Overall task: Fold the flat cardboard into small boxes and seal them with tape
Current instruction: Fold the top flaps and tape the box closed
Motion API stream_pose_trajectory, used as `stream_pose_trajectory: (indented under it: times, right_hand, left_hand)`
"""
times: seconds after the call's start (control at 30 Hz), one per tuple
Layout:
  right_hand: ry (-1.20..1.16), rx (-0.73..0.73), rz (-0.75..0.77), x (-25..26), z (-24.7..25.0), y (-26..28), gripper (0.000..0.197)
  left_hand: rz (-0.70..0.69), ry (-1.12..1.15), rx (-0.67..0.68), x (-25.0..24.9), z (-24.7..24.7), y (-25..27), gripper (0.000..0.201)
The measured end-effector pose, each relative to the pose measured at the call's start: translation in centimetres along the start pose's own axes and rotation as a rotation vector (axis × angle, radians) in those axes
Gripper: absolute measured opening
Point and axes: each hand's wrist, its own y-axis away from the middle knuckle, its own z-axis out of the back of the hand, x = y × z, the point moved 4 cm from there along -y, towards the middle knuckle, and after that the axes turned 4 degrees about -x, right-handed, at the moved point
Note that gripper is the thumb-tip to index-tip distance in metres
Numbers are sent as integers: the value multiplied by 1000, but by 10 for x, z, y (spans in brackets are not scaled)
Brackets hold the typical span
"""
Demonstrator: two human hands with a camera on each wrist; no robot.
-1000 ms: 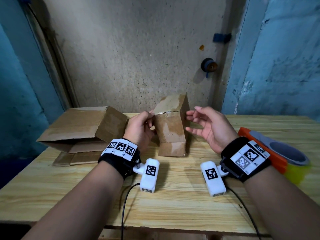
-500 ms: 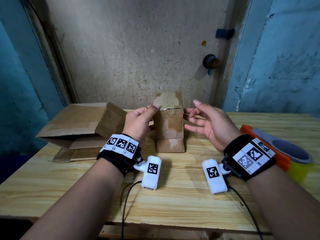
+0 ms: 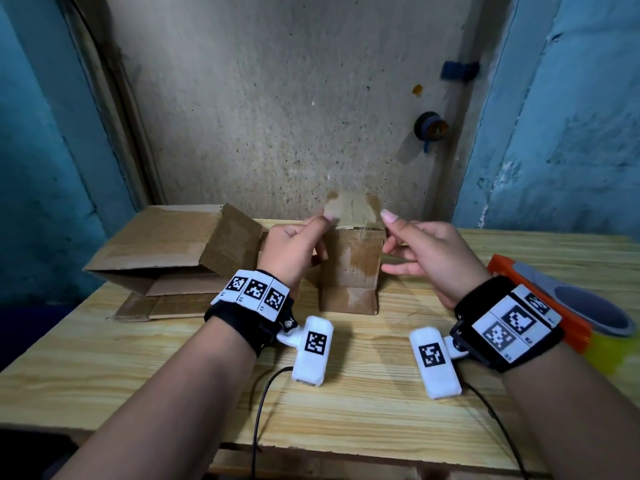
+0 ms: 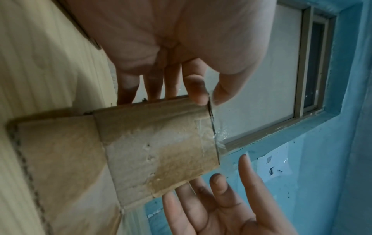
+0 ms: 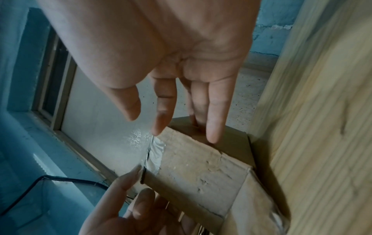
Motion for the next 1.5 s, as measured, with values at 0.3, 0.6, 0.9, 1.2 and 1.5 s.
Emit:
stream_pose_trajectory:
  times: [0.3,0.6,0.9,1.2,1.5]
  right_hand:
    - [82,-27,89,3,3,1,58]
    - [146,-46,129,2,5,-1,51]
    - [167,-57,148,-4,8,-5,34]
    - [139,-41,148,-6,9,-9,30]
    - [73,-16,118,-13,11,-16,28]
  left_hand:
    - [-31,-16,109,-5,-8,4,56]
    - [-21,-138,62,-7,-6,6,65]
    - [-20,3,125,-12,-10,8,59]
    - [38,12,68,-11,-7,10,57]
    - [60,72,107,-9,-8,9,49]
